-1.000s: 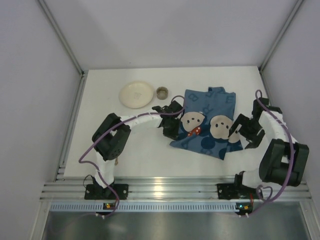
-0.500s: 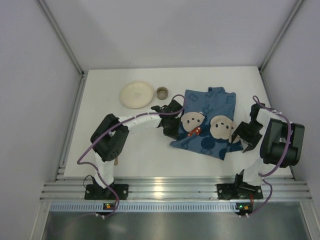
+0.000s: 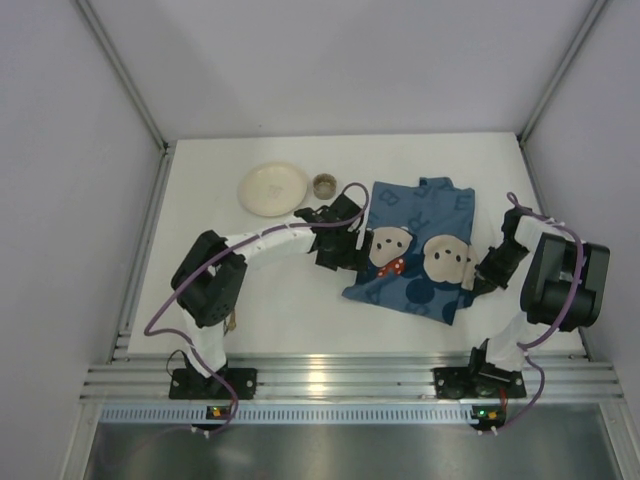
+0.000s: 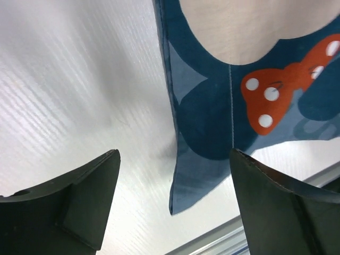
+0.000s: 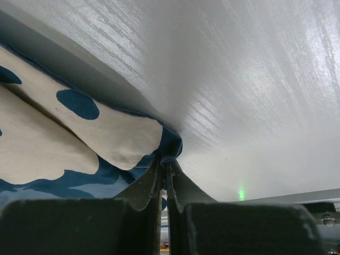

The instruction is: Set the dinner table for one person

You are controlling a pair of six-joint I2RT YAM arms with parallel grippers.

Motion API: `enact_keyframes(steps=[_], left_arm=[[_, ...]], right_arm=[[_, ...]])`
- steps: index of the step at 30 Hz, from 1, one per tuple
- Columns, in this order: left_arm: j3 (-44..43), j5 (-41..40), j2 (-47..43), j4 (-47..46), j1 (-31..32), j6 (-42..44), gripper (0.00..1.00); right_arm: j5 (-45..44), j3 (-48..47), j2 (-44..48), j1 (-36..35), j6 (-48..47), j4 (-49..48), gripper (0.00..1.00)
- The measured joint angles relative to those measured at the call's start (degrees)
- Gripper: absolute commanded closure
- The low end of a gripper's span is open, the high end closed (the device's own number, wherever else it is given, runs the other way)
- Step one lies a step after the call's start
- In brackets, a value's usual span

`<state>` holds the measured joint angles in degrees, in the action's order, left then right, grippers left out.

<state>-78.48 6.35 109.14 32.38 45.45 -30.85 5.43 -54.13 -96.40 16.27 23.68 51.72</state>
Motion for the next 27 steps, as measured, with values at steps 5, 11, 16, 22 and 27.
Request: enact_keyframes(steps=[5,11,16,22,27], left_arm=[[0.3,2.2,-4.7,-0.2,-0.3,1.6,0.07],[1.0,10.4,-5.8,-1.9,0.3,3.9,0.11],[1.0,12.2,-3.6,-2.0,1.9,5.5,0.19],[-2.5,8.4,4.8,0.1,4.2,5.7,0.96],[-5.7,3.0,8.2,3.0,5.1,6.5,1.0]], right_arm=[[0.9,0.0,-0.3,0.0,-0.2,-0.1,1.0],[1.2,-0.7,-1.1,0.0,-0.5,0.5,1.0],[2.3,-1.7,-2.4,0.0,-0.6,1.1,1.0],[3.0,-2.7,-3.7,0.0,-0.6,2.1,1.0],[3.1,-3.4,-4.3,0.0,-0.7,2.7,1.0]])
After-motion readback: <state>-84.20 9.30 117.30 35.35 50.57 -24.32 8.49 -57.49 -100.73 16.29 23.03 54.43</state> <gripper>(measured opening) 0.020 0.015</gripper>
